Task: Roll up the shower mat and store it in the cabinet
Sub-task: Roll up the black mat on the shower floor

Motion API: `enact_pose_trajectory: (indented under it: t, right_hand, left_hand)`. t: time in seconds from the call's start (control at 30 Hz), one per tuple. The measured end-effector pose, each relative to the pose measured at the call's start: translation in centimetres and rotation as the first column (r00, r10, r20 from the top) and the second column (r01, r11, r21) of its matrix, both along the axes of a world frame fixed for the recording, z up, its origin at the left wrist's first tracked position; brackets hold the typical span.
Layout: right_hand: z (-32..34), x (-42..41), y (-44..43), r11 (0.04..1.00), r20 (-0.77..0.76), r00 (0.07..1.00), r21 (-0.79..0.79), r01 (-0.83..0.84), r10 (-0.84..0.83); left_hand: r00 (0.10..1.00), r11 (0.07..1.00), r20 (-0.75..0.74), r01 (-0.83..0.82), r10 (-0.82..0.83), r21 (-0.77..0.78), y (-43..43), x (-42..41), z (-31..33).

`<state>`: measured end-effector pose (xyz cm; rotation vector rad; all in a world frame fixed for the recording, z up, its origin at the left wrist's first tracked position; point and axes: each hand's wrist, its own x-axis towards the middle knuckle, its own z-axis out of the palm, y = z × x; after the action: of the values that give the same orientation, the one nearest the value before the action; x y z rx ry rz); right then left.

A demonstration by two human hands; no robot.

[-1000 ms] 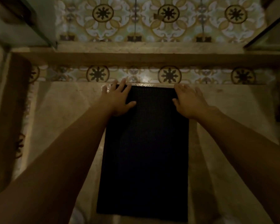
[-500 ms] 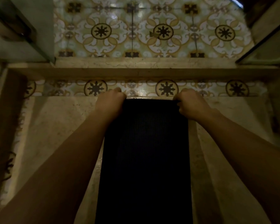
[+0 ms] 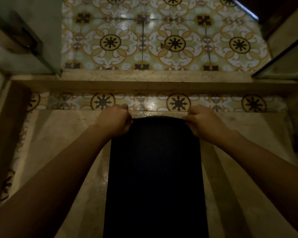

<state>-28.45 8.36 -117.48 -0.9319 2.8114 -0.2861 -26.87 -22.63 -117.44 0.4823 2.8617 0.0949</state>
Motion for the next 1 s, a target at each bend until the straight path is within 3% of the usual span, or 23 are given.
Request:
enact_pose_trajectory:
  t: [0.23,0.33,0.5,0.77,1.0]
  right_hand:
    - [0.7,-1.4,-0.7,0.988,0.250,0.956,0.023,0.153,-0.154]
    - [0.3,-1.0,-1.0,0.981,0.348,0.917,0.050,0.189,-0.195]
    - [-0.7,0.2,-1.6,0.987,0.258,0.954,0.095,0.130,-0.150]
    - [0.1,-0.6,-2.1,0.972,0.218,0.975,0.236,-0.011,-0.042]
    - [-0.1,0.1,-1.8,0.973,0.107,0.994,0.228,-0.033,0.009]
  left_hand:
    - [0.954,0.984,0.274,-0.153,0.124,0.088,-0.3,-1.6,0.9]
    - [0.953,0.990,0.278,-0.135,0.119,0.039,-0.4,-1.5,0.8]
    - [0.985,0.996,0.147,-0.091,0.088,0.014,0.3,0.1,-0.6]
    - [0.991,0.972,0.063,0.131,-0.121,-0.195,1.6,0.8,-0.5]
    - [0.992,0.983,0.055,0.117,-0.110,-0.144,1.7,1.1,-0.8]
